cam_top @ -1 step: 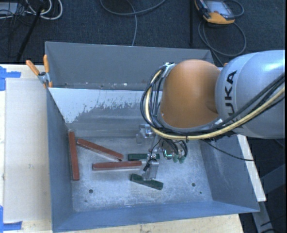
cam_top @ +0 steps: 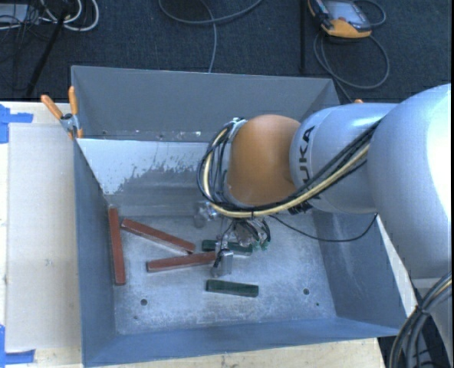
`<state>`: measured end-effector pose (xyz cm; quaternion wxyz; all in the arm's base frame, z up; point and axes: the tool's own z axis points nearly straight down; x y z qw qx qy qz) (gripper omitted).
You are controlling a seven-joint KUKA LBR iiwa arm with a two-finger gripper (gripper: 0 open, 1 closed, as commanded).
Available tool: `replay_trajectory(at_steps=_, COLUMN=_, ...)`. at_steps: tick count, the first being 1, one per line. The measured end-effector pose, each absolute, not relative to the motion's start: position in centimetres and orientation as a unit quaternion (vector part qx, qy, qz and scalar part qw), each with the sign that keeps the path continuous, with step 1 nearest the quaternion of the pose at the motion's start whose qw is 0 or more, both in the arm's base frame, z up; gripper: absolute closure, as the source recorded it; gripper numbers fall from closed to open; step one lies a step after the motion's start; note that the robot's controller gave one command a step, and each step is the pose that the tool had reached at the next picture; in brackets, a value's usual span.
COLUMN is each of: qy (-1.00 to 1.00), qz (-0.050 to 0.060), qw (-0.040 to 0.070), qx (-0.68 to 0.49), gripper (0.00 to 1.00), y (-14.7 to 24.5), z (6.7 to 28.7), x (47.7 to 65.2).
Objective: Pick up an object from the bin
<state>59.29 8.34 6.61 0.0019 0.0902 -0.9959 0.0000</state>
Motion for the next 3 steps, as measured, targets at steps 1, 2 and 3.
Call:
replay_trajectory(at_steps=1, qy=-0.961, qz=-0.001, qw=-0.001, qx=0.278, gripper=0.0, y=13.7, z=7.0, x=59.7)
replay_trajectory(at_steps=2, qy=-0.961, qz=-0.001, qw=0.0, qx=0.275, gripper=1.0, y=13.5, z=7.0, x=59.7)
replay_trajectory(at_steps=3, qy=-0.963, qz=0.0, qw=-0.005, qx=0.269, gripper=1.0, y=13.1, z=21.2, x=60.8)
